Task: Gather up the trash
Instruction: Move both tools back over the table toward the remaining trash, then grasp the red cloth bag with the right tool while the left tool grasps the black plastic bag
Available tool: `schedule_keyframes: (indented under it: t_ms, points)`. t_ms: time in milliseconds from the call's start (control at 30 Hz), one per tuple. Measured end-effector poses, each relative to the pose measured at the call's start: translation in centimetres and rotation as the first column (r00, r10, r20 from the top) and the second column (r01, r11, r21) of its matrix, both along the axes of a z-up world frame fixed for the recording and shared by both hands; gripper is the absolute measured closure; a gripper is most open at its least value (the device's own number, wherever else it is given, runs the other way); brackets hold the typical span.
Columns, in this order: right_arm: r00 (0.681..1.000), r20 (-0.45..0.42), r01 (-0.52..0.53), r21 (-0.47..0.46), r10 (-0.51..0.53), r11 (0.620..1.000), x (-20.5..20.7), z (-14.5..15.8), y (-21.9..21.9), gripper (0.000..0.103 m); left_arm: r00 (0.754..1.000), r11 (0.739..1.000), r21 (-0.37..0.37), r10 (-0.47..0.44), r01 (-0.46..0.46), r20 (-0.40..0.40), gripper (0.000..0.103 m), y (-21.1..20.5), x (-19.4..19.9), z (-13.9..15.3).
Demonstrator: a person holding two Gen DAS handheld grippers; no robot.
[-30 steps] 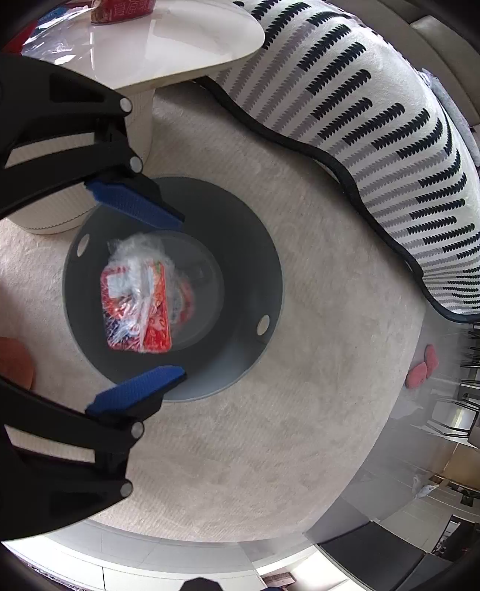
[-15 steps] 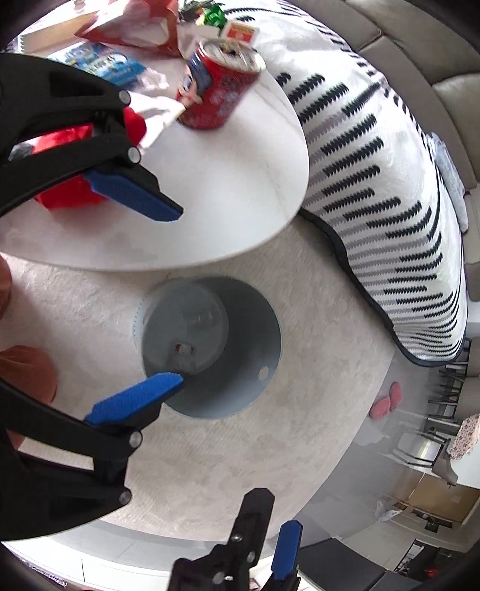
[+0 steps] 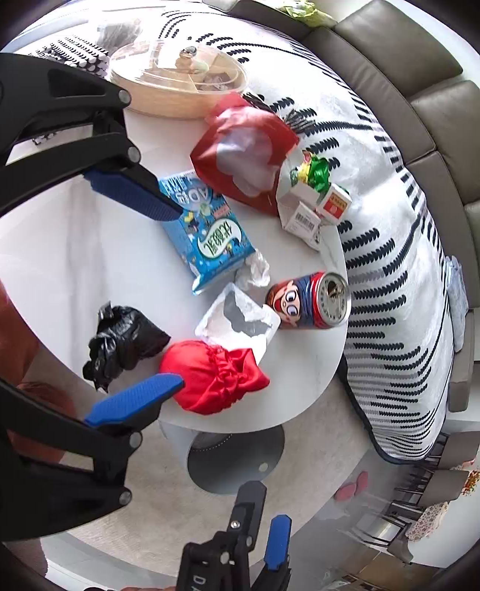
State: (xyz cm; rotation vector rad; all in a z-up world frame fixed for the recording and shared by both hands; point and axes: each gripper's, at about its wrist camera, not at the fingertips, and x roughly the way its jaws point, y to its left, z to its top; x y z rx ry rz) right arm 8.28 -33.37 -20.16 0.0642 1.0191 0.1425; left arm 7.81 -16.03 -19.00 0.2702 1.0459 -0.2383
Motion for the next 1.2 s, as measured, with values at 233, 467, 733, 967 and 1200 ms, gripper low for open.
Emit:
schedule_keyframes:
  t_ms: [233, 467, 733, 967, 1200]
  points:
    - [0.997, -0.013, -0.079, -0.014, 0.079, 0.997, 1.4, -0.7, 4.9, 0.027, 0.998, 0.998, 0.006, 0.060, -0.060, 0.010, 0.018, 3.9, -1.7, -0.1]
    - [0.992, -0.066, -0.113, -0.041, 0.110, 0.993, 2.6, -3.2, 7.3, 0.027, 0.996, 0.996, -0.010, 0.092, -0.092, -0.016, 0.018, 5.6, -2.6, -1.2]
    - [0.988, -0.116, -0.110, -0.053, 0.103, 0.993, 3.6, -6.2, 8.4, 0.027, 0.998, 0.998, -0.023, 0.057, -0.058, -0.025, 0.018, 5.3, -3.3, -2.6]
    - [0.983, -0.121, -0.143, -0.063, 0.135, 0.988, 3.9, -7.1, 9.5, 0.037, 0.999, 0.998, -0.055, 0.003, -0.006, -0.051, 0.018, 3.7, -3.4, -4.2]
    - [0.981, -0.099, -0.174, -0.048, 0.169, 0.984, 3.3, -6.3, 9.6, 0.071, 0.995, 0.997, -0.074, -0.039, 0.032, -0.088, 0.018, 2.0, -3.5, -6.0]
